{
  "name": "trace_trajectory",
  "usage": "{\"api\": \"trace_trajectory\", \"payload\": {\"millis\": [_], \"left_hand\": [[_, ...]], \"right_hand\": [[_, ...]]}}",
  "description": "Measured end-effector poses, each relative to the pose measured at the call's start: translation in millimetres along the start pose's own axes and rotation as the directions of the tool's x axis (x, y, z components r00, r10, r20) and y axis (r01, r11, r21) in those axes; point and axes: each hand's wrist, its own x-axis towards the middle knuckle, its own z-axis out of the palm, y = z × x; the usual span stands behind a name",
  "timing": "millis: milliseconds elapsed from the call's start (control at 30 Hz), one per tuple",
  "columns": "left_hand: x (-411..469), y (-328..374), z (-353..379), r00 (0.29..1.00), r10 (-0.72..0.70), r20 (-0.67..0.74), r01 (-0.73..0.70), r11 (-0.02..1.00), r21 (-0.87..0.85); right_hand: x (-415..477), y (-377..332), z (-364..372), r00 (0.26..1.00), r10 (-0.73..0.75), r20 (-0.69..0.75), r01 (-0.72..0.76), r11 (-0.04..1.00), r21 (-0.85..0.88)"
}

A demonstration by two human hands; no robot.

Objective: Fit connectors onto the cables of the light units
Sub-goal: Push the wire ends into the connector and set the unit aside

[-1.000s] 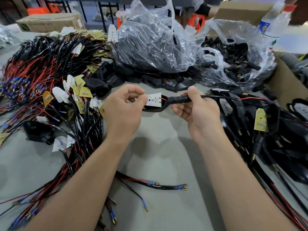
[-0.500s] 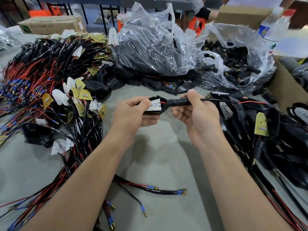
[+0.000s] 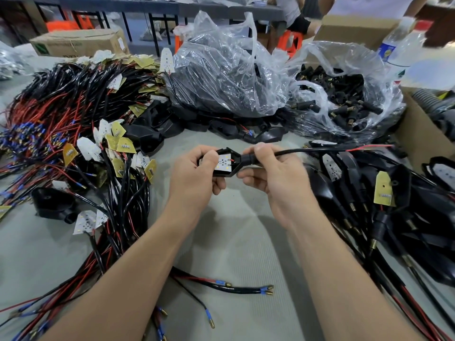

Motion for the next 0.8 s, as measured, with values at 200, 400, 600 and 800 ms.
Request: {"api": "trace_trajectory", "payload": {"millis": [200, 400, 600, 800], "left_hand": [[1.5, -0.9, -1.5, 0.999, -0.041, 0.028, 0.042, 0.998, -0.041], [5.1, 9.5, -6.9, 0.960, -0.165, 0.226, 0.211, 0.957, -0.199], [3.5, 9.8, -10.1, 0.946, -0.181, 0.269, 0.243, 0.945, -0.221], [3.1, 11.3, -8.8, 0.935, -0.213, 0.284, 0.285, 0.927, -0.245]], "right_hand": [[-0.7, 0.9, 2.3, 1.000, 0.017, 0.017, -0.016, 1.000, -0.014], [6.8, -3.4, -12.1, 0.993, -0.009, -0.121, 0.010, 1.000, 0.013], [5.2, -3.0, -10.9, 0.994, -0.067, -0.083, 0.068, 0.998, 0.009], [2.4, -7.0, -7.9, 0.997, -0.077, -0.025, 0.076, 0.997, -0.013]]}}
